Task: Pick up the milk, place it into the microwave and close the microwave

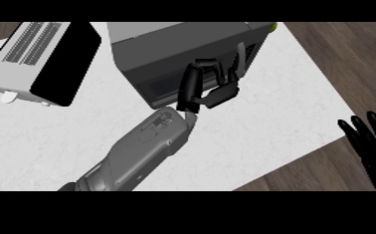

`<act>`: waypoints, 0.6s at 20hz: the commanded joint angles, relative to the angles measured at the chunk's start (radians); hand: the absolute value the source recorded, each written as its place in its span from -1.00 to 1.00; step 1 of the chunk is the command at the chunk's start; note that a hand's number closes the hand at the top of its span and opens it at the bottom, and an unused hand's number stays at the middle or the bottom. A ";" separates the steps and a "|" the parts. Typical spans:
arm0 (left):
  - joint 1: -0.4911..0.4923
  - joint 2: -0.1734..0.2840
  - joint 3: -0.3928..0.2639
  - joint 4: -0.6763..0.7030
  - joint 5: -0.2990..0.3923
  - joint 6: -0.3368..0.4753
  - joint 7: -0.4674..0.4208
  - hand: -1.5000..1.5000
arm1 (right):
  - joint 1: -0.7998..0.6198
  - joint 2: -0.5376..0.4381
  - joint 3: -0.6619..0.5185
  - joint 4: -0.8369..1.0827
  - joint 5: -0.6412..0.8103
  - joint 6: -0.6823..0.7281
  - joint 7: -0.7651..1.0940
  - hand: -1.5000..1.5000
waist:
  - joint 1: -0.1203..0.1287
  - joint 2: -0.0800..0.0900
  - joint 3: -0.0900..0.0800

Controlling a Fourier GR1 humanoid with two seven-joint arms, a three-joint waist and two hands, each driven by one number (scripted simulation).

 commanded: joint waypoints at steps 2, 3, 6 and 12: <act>-0.080 0.000 0.033 0.092 0.018 -0.028 -0.011 1.00 | 0.005 -0.008 -0.007 -0.018 -0.028 0.024 -0.006 -1.00 | -0.014 0.020 0.000; -0.080 0.000 0.040 0.087 0.029 -0.027 -0.012 1.00 | 0.019 -0.009 -0.001 -0.016 -0.048 0.035 0.000 -1.00 | -0.020 0.022 0.001; -0.076 0.000 0.036 0.093 0.039 -0.020 -0.020 1.00 | 0.031 -0.022 -0.006 -0.029 -0.075 0.052 0.006 -1.00 | -0.032 0.022 0.001; -0.091 0.000 0.038 0.103 0.057 -0.022 -0.041 1.00 | 0.045 -0.036 -0.011 -0.049 -0.107 0.056 0.029 -1.00 | -0.026 0.022 0.001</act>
